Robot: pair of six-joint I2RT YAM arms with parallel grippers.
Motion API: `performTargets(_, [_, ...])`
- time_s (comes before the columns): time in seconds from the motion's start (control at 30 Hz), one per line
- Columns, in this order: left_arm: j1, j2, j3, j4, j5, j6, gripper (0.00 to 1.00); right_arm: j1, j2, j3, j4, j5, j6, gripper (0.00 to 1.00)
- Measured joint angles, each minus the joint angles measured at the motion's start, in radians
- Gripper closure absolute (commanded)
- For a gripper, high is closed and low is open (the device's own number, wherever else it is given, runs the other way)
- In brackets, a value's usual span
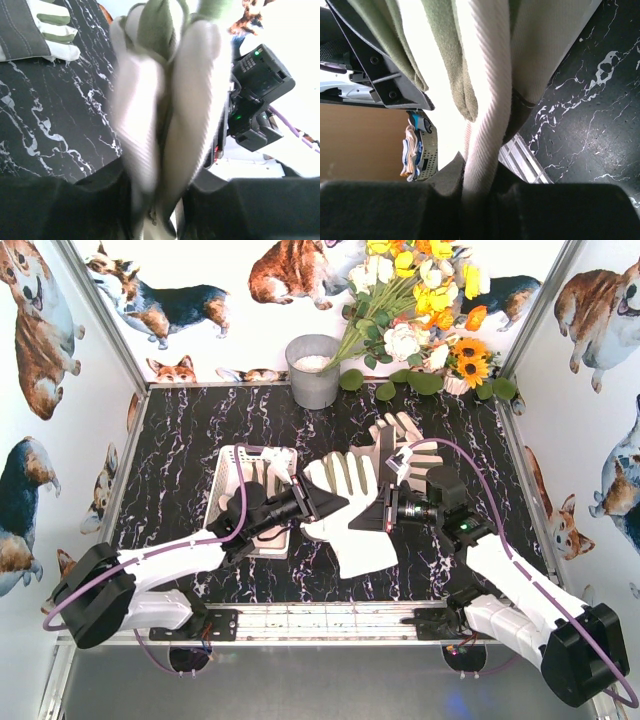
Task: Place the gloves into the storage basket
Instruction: Place the glove in the bin.
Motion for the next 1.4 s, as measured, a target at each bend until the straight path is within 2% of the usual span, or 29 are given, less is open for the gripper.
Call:
performTargets(0.1, [-0.001,0.002,0.000,0.021,0.000,-0.014,1.00,0.000,-0.001,0.000,0.000,0.008,-0.002,0.71])
performTargets(0.2, [-0.003,-0.007,0.000,0.019,0.000,-0.019,1.00,0.000,-0.003,0.000,-0.003,0.011,-0.009,0.41])
performTargets(0.3, [-0.003,-0.042,-0.001,-0.009,0.008,-0.015,1.00,0.001,-0.004,0.005,-0.012,0.015,-0.026,0.04])
performTargets(0.33, [-0.003,-0.056,-0.001,-0.021,0.013,-0.010,1.00,0.001,-0.004,0.011,-0.018,0.017,-0.031,0.00])
performTargets(0.53, [0.007,-0.123,-0.001,-0.061,0.129,0.018,1.00,0.001,0.002,0.087,-0.034,0.007,-0.078,0.00])
performTargets(0.8, [0.016,-0.148,0.015,-0.114,0.272,0.060,1.00,0.013,0.048,0.141,0.038,-0.116,-0.057,0.00])
performTargets(0.87, [0.024,-0.164,0.018,-0.126,0.280,0.068,1.00,0.030,0.056,0.154,0.043,-0.146,-0.052,0.04])
performTargets(0.97, [0.039,-0.183,0.037,-0.150,0.286,0.085,1.00,0.050,0.058,0.163,0.069,-0.179,-0.042,0.15])
performTargets(1.1, [0.068,-0.208,0.053,-0.169,0.284,0.104,1.00,0.061,0.058,0.163,0.081,-0.197,-0.024,0.34])
performTargets(1.3, [0.110,-0.254,0.061,-0.225,0.275,0.125,1.00,0.071,0.057,0.163,0.069,-0.191,-0.028,0.52])
performTargets(1.4, [0.137,-0.275,0.085,-0.309,0.271,0.155,1.00,0.079,0.057,0.163,0.032,-0.165,-0.049,0.76])
